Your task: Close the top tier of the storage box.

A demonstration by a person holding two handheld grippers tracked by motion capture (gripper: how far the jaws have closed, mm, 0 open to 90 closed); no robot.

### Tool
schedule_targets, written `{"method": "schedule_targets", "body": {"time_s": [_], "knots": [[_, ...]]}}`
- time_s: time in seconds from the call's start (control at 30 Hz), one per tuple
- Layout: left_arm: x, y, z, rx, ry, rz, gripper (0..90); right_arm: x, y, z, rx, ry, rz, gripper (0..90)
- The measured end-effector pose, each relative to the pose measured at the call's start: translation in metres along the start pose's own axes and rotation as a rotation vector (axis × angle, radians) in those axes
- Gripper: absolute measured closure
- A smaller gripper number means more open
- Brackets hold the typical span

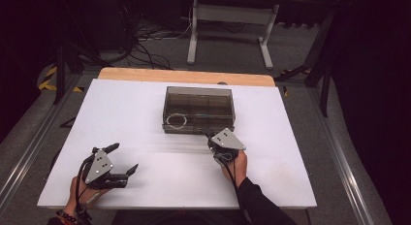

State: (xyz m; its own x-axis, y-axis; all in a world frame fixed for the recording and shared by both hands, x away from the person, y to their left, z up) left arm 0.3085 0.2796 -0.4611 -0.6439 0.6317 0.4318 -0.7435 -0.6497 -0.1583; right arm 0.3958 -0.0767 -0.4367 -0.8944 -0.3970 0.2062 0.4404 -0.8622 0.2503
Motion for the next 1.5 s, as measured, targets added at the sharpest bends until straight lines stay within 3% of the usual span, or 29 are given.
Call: {"method": "schedule_targets", "body": {"time_s": [1.5], "knots": [[-0.001, -0.001, -0.001, 0.002, -0.003, -0.006, 9.8, -0.016, 0.002, 0.003, -0.005, 0.005, -0.050, 90.0]]}}
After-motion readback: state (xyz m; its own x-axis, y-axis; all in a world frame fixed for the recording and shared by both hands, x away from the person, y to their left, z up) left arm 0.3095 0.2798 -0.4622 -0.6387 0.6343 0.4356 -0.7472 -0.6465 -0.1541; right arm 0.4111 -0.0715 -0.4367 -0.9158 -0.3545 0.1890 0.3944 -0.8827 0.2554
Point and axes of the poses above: each handheld gripper's, and its own axes: x roughly backward along the jaws, z roughly out of its top, y roughly to its right, the point moved 1 cm from there along -x, roughly forward along the jaws, and after that the axes turned 10 degrees about -z, right-handed, at the moved point
